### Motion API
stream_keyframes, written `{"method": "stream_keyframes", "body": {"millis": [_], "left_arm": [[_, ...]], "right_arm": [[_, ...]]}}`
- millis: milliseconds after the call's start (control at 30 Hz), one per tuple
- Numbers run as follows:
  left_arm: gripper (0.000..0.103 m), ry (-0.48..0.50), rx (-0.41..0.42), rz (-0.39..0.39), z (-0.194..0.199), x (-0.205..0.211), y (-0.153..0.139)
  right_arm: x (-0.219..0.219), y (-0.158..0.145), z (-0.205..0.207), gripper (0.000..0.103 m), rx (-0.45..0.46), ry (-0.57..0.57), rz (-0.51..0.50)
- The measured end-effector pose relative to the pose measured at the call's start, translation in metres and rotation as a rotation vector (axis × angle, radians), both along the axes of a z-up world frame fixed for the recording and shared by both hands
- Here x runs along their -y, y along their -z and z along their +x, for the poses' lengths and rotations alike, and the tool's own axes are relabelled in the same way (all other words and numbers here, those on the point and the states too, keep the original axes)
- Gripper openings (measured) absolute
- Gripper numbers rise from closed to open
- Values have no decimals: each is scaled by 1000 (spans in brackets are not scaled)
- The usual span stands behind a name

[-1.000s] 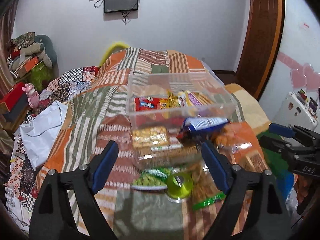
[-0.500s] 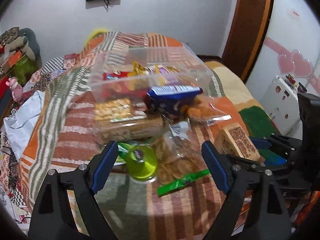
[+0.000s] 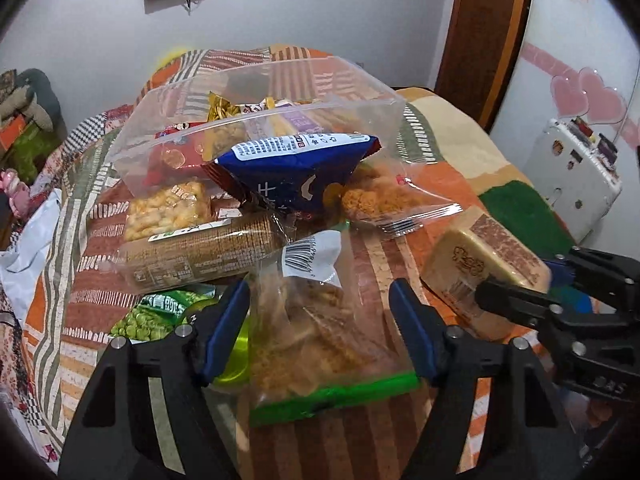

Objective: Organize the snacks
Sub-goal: 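Grasp the clear bag with green strip with the left tool while the right tool grasps the bread loaf block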

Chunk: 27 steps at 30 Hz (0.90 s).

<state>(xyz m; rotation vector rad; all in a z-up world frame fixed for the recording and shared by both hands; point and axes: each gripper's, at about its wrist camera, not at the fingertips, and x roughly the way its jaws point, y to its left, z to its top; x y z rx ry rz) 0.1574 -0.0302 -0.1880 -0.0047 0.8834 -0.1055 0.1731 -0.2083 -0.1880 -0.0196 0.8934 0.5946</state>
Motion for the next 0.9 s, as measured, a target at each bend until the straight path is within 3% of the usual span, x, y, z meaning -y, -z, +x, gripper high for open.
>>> {"method": "stream_keyframes", "body": {"millis": [267,367,600,900], "left_arm": [[72,5,13,76,3,12,9],[62,-2,29,103,1,12,9],[55,12,27,40,-8,0,0],[55,-2,115,5,-25,-12,-35]], "right_arm": [[-3,-1,1,35,9,0,-2],[2,-4,0,35,3,11,15],[14,-18,0,34,12,35,56],[20,-40,-2,33,61,51,89]]}}
